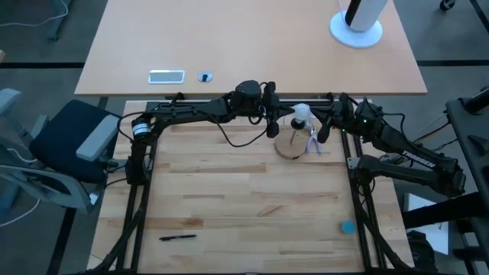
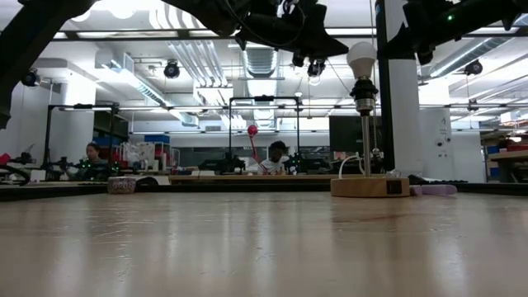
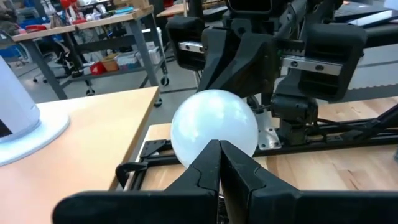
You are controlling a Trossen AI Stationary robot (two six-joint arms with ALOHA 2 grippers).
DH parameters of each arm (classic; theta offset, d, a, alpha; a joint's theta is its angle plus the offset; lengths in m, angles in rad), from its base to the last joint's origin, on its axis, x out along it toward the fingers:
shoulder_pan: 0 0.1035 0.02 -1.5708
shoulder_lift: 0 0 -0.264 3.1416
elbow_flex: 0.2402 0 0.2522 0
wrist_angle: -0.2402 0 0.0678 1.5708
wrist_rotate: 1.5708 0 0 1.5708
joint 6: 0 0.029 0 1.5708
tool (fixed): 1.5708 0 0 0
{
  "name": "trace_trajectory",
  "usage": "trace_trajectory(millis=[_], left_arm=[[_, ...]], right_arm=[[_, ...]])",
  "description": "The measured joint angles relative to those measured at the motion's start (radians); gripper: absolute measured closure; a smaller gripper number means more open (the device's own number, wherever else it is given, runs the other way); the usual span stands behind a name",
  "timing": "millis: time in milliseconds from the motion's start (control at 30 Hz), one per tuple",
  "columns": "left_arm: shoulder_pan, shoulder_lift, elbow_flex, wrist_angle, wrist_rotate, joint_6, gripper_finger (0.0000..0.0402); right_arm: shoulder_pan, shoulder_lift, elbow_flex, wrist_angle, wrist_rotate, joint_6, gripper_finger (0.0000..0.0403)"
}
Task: Screw lightbulb
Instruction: Insert the lightbulb on the lamp
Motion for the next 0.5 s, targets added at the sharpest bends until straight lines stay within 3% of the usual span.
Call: trace_trajectory(millis=[500], left_arm=[[-0.001,-0.009,-0.002,-0.072,-0.027,0.009,0.0401]], right_arm=[[0.022,-0.021,0.000,-0.021,0.047,0.004,0.0390]])
